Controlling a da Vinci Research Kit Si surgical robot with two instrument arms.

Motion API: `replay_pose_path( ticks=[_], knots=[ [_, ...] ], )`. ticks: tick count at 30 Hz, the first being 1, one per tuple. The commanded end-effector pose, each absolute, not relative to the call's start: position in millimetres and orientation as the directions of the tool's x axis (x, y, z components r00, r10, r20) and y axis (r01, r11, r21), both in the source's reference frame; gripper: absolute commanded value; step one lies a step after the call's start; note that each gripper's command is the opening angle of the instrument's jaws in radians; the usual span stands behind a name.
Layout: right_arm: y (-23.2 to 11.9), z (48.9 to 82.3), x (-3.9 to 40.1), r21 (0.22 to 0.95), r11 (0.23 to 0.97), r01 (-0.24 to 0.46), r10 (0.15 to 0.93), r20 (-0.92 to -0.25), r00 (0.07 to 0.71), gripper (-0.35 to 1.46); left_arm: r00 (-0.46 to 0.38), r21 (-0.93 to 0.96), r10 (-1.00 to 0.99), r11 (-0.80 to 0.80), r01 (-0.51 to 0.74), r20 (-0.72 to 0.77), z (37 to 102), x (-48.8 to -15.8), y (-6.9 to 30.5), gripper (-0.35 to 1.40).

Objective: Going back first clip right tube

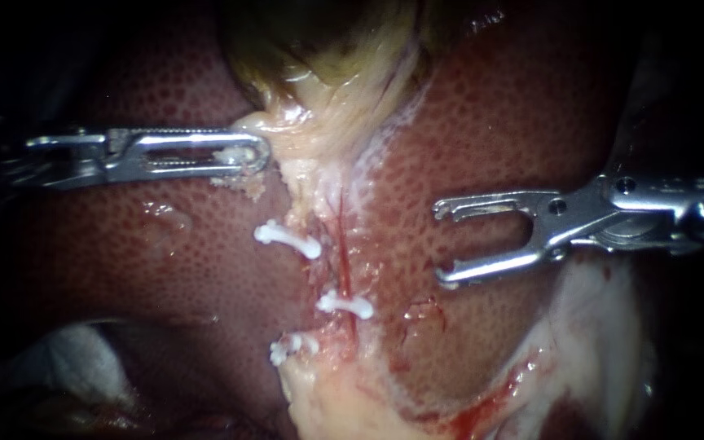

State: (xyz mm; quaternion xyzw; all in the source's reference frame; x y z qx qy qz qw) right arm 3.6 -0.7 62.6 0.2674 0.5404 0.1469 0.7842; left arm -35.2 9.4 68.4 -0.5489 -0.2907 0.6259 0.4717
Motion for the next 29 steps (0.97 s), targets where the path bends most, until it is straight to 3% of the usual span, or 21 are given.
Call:
replay_pose_path(
  ticks=[1, 11, 29],
  knots=[
    [-0.8, 62.6, 3.6, 0.578, 0.814, 0.059, 0.519, -0.769, 0.373, 0.49, 0.043, -0.883, 0.912, -0.381, -0.273, -0.407, 69.0, -35.7, 9.3, -0.35],
    [-0.9, 62.5, 3.5, 0.579, 0.813, 0.062, 0.519, -0.769, 0.373, 0.49, 0.006, -0.884, 0.917, -0.382, -0.270, -0.398, 72.9, -39.3, 7.8, -0.35],
    [-1.0, 62.4, 3.5, 0.570, 0.819, 0.067, 0.509, -0.776, 0.372, 0.49, -0.008, -0.892, 0.922, -0.376, -0.252, -0.387, 72.9, -39.3, 7.7, -0.35]
  ],
)
